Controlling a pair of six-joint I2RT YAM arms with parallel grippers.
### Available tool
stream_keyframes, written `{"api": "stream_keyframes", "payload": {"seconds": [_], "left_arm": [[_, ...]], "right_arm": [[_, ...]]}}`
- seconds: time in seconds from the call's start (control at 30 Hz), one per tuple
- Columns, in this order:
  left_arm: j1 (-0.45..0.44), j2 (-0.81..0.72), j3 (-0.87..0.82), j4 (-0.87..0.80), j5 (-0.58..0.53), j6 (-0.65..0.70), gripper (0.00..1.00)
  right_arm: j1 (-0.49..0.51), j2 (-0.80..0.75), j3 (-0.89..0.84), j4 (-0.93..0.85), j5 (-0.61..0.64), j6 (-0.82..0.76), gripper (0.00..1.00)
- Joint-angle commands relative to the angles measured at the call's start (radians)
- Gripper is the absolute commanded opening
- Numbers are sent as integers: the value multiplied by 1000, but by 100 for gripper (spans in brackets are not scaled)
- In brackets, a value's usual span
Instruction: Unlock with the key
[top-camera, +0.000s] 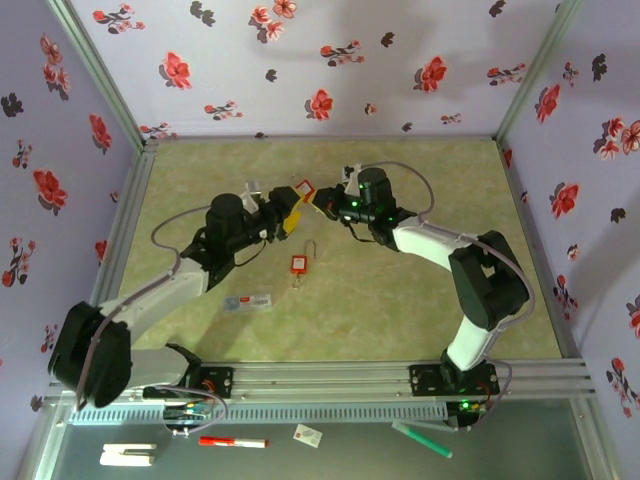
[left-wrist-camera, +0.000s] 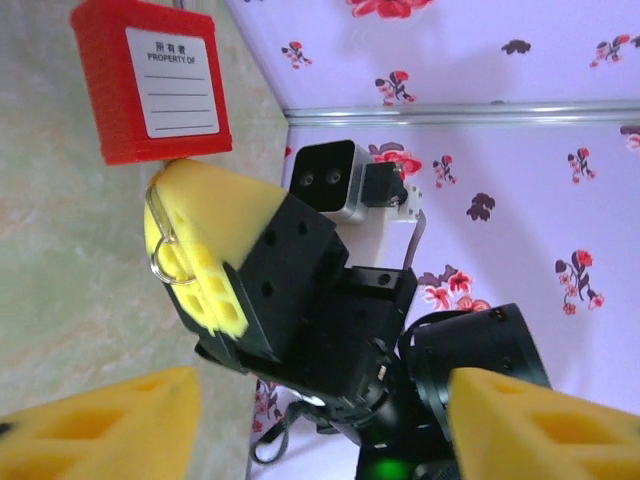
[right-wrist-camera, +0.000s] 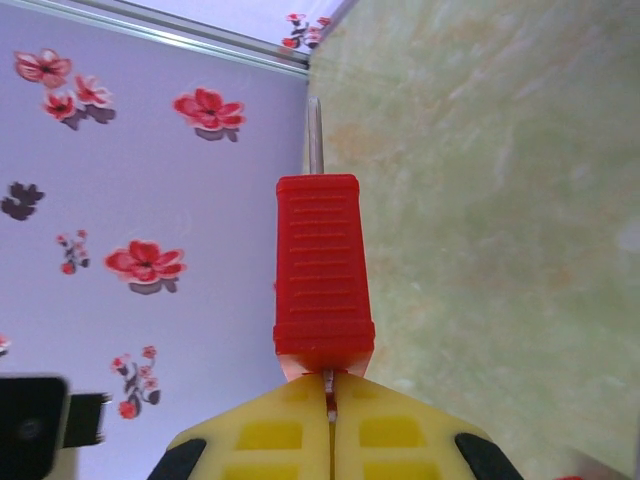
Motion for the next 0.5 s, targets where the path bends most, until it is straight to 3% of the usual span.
{"api": "stream_keyframes", "payload": {"seconds": [0.0,0.17,0.3,0.47], "left_arm": [[26,-72,-11,-209,-43,23,80],[47,-27,38,-303,-30,-2,83],[53,46,79,-280,-17,-19,84],[63,92,90,-231,-17,-47,85]], "right_arm": [[8,-47,36,-93,38,-119,0],[53,-89,83,-259,90,-301,0],[115,-128,127,-403,172,-464,0],[165,-145,135,-469,230,-554,0]]}}
